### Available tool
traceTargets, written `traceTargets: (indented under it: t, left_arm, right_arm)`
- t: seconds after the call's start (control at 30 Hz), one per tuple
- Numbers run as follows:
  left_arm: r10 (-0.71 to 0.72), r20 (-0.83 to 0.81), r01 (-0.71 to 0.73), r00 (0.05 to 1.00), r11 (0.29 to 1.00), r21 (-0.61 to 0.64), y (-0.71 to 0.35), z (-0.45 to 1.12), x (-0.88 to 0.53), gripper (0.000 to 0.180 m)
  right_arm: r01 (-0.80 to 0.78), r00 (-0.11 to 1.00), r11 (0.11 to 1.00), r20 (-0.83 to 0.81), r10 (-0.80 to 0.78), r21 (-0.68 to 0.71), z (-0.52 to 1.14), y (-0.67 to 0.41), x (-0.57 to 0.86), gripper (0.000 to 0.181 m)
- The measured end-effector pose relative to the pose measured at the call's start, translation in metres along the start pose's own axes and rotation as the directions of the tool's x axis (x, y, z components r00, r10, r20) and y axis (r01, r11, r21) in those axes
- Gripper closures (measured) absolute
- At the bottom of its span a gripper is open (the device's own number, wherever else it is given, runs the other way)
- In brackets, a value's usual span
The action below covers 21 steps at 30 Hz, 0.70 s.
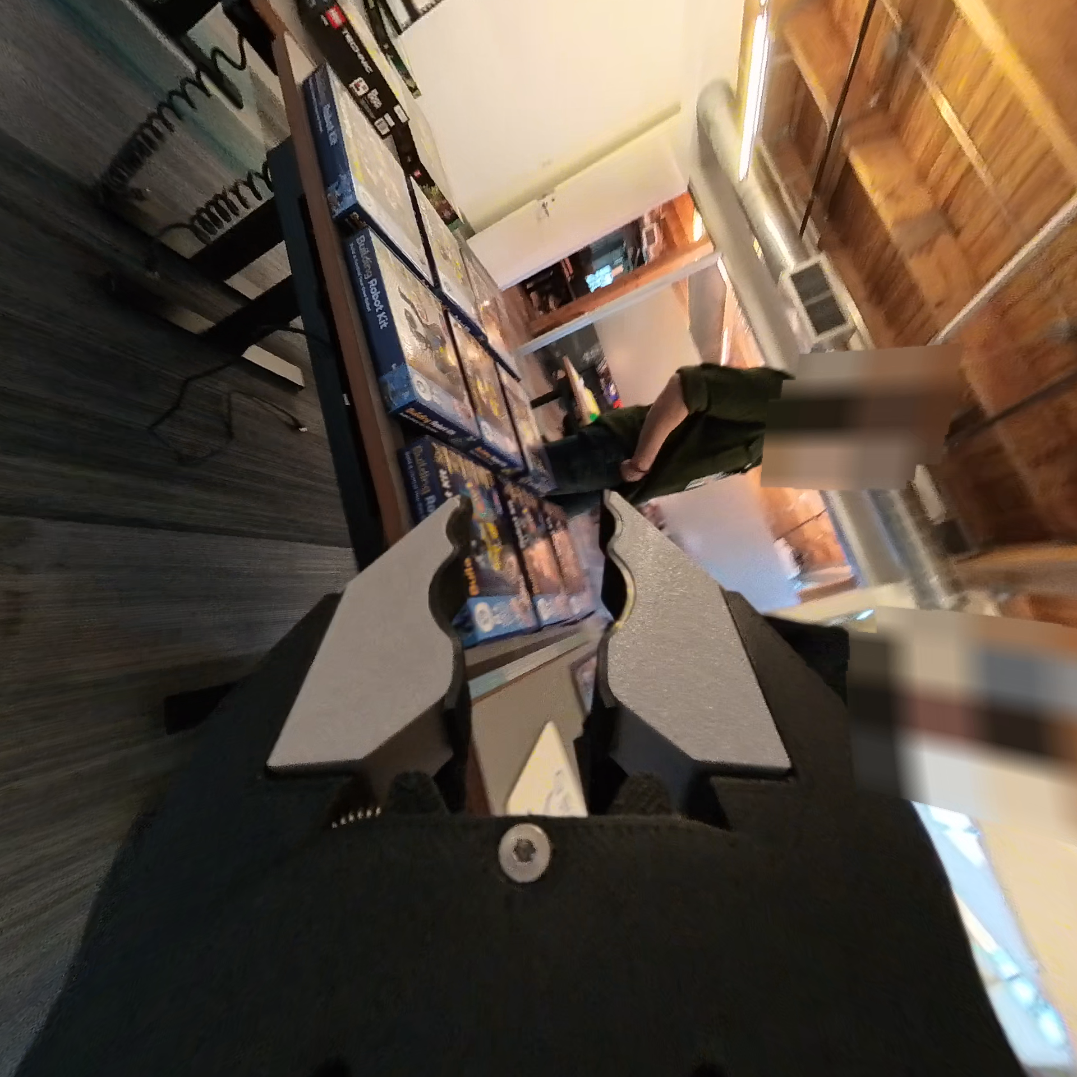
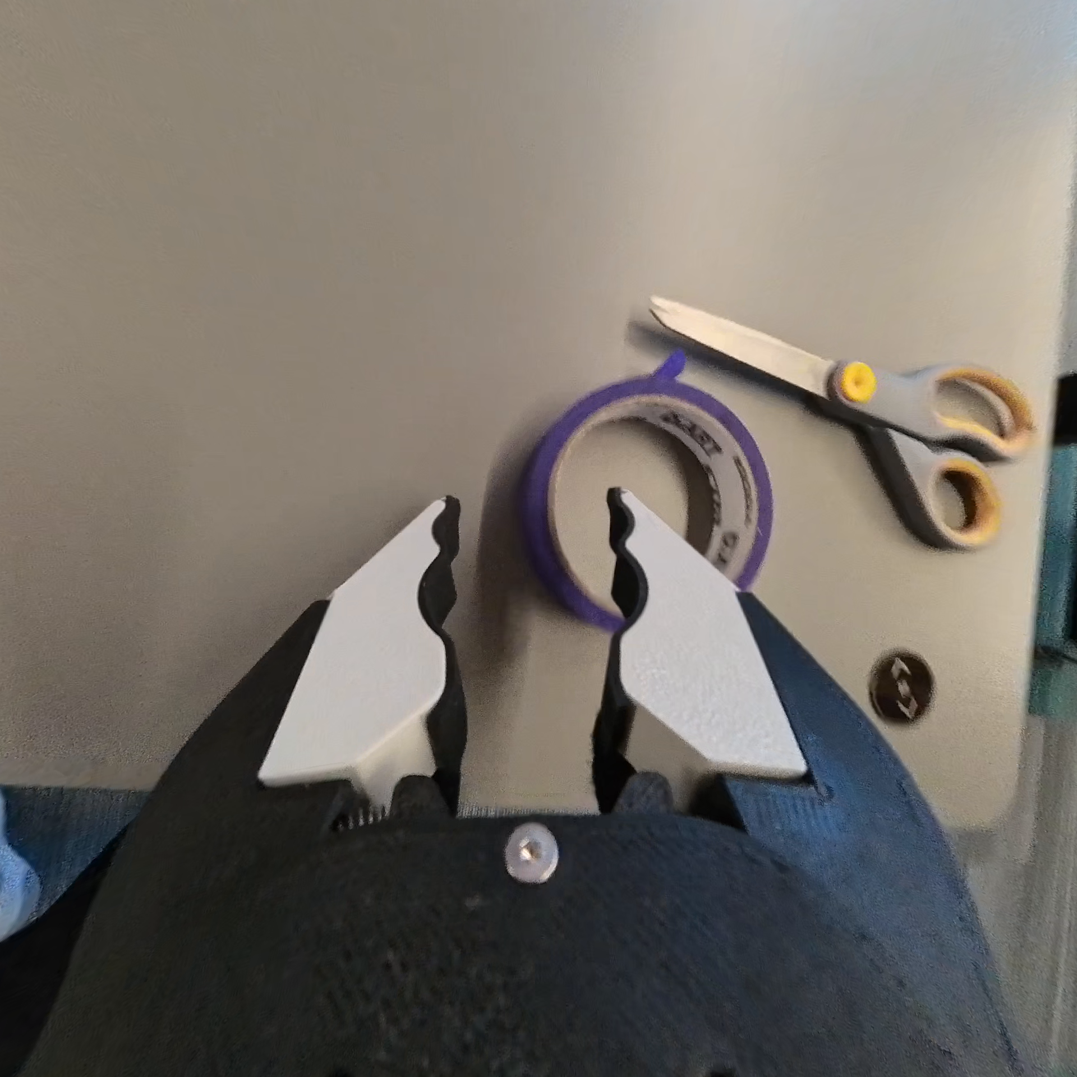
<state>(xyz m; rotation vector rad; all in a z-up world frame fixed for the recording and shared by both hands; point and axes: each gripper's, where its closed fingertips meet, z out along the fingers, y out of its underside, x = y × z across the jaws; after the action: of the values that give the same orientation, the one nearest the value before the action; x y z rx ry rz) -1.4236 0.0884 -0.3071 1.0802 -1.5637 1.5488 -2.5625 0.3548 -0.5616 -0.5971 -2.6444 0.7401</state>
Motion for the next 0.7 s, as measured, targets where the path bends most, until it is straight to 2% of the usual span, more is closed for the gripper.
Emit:
traceTargets:
  t: [0.07,0.13,0.17,0.23,0.27,0.33,0.4,0.47,0.53,0.6,0.7]
  left_arm:
    - [0.088,0.011,-0.088,0.996,0.996,-0.004,-0.011,-0.031,0.004,0.141]
    - [0.111,0.013,-0.111,0.994,0.993,0.033,-0.026,-0.055,0.003,0.144]
    - [0.113,0.005,-0.113,0.994,0.993,0.032,-0.03,-0.063,0.001,0.144]
    - [0.129,-0.022,-0.13,0.991,0.991,-0.023,-0.027,-0.071,-0.003,0.145]
    - [0.139,-0.047,-0.142,0.989,0.988,-0.062,-0.022,-0.072,-0.003,0.146]
    - [0.137,-0.114,-0.151,0.984,0.98,-0.131,-0.012,-0.072,0.002,0.147]
    - [0.123,-0.205,-0.166,0.971,0.963,-0.213,-0.002,-0.069,0.013,0.148]
    - [0.16,-0.316,-0.266,0.935,0.908,-0.325,0.009,-0.061,0.027,0.149]
    - [0.231,-0.449,-0.426,0.863,0.811,-0.4,0.011,-0.049,0.043,0.152]
    - [0.276,-0.594,-0.583,0.755,0.697,-0.417,0.001,-0.034,0.063,0.15]
    - [0.28,-0.762,-0.742,0.584,0.566,-0.36,-0.036,-0.013,0.096,0.151]
  right_arm:
    - [0.017,0.999,0.999,0.032,-0.016,-0.04,0.015,0.0,0.0,0.131]
    - [0.002,0.995,0.993,0.096,0.01,-0.119,0.022,0.005,-0.006,0.163]
    - [-0.006,0.992,0.989,0.123,0.025,-0.15,0.02,0.007,-0.009,0.17]
    - [-0.001,0.979,0.978,0.2,0.043,-0.208,0.009,0.006,-0.026,0.172]
    - [0.002,0.968,0.988,0.25,0.037,-0.155,-0.006,-0.01,-0.045,0.172]
    - [0.024,0.902,0.994,0.426,-0.067,0.105,-0.062,-0.066,-0.12,0.173]
    - [0.012,0.714,0.937,0.653,-0.252,0.348,-0.155,-0.113,-0.237,0.173]
    - [-0.082,0.453,0.871,0.796,-0.401,0.485,-0.254,-0.143,-0.36,0.173]
    - [-0.157,0.218,0.82,0.829,-0.515,0.551,-0.336,-0.16,-0.477,0.174]
    - [-0.16,0.014,0.787,0.799,-0.602,0.596,-0.4,-0.164,-0.592,0.173]
    - [-0.155,-0.174,0.735,0.714,-0.678,0.66,-0.479,-0.159,-0.753,0.173]
